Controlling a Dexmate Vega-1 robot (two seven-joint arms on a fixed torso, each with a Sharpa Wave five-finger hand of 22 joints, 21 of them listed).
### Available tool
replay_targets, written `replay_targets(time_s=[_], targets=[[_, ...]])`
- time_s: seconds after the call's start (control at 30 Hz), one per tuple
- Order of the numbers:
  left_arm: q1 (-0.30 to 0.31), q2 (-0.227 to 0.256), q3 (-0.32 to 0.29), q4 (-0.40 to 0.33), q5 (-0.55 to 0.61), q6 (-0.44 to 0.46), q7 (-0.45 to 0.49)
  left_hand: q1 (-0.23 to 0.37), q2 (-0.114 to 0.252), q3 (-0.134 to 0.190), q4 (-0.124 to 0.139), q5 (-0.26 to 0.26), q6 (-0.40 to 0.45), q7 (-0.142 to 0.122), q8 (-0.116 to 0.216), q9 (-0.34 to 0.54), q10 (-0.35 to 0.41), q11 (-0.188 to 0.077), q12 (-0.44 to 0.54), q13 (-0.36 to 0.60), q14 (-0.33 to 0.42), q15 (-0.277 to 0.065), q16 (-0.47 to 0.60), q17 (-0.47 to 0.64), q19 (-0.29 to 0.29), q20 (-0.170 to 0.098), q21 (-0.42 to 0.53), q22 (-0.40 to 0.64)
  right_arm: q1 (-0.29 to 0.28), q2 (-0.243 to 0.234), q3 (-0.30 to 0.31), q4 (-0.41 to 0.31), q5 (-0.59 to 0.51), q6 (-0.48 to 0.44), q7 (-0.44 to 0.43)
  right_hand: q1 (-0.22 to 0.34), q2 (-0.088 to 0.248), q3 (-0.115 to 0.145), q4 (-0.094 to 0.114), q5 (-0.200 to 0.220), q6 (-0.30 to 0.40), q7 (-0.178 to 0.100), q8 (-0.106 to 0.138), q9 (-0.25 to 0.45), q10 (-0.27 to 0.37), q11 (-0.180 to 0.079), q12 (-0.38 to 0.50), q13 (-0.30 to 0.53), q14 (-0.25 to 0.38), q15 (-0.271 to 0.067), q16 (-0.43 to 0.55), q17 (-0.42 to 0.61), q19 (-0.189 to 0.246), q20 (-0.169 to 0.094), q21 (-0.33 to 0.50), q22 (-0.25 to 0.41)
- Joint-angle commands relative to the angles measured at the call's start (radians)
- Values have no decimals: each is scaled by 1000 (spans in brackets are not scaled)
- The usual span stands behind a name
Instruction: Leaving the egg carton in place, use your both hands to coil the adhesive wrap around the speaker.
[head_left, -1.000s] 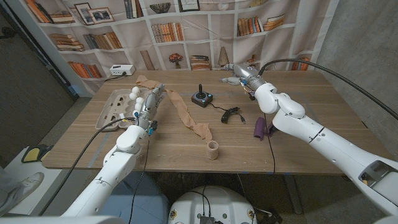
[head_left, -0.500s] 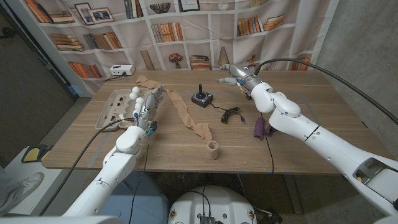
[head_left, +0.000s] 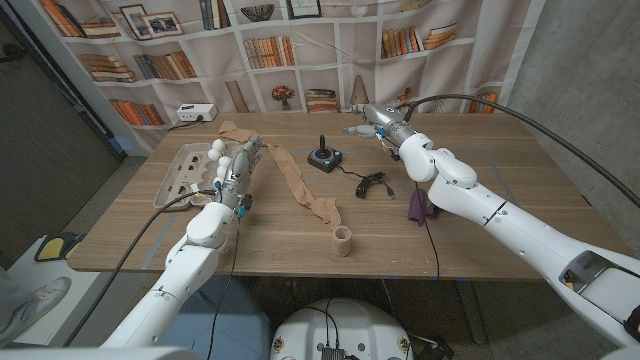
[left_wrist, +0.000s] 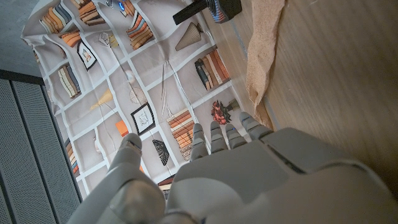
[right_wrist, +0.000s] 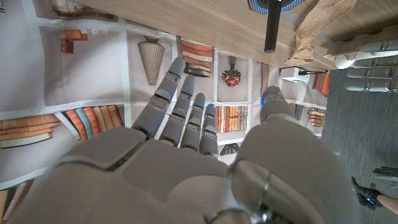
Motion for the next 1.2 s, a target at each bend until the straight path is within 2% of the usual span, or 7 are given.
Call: replay_targets(time_s=[0.03, 1.03, 1.2], targets=[[-6, -6, 2, 11, 1, 1, 1, 8, 7, -2, 0, 7, 1, -7, 2, 2, 5, 0, 2, 2, -9, -4, 5, 3, 10, -4, 0, 3, 16, 11, -9, 20, -16, 16, 1, 13, 2, -3, 1, 4, 11, 0, 4, 2, 6, 0, 8, 4, 11, -120, 6, 5, 3, 0, 6, 5], [-19, -17, 2, 39, 0, -4, -4, 10, 9, -4, -1, 7, 1, -9, 2, 2, 8, -3, 2, 3, -9, -1, 5, 3, 12, -3, -5, 4, 60, 49, -55, 84, -79, 36, 27, 22, 5, -10, 6, 4, 21, 1, 1, 2, 12, -1, 13, 10, 13, -120, 12, 17, 4, -1, 10, 7], [-25, -20, 4, 49, 0, -5, -9, 10, 9, -4, -1, 7, 1, -9, 1, 2, 7, -1, 2, 3, -9, -3, 5, 3, 12, -3, -7, 4, 59, 61, -63, 81, -99, 6, 38, 22, 6, -11, 8, 4, 24, 2, 1, 2, 13, -2, 13, 12, 16, -122, 13, 18, -1, 2, 9, 7]])
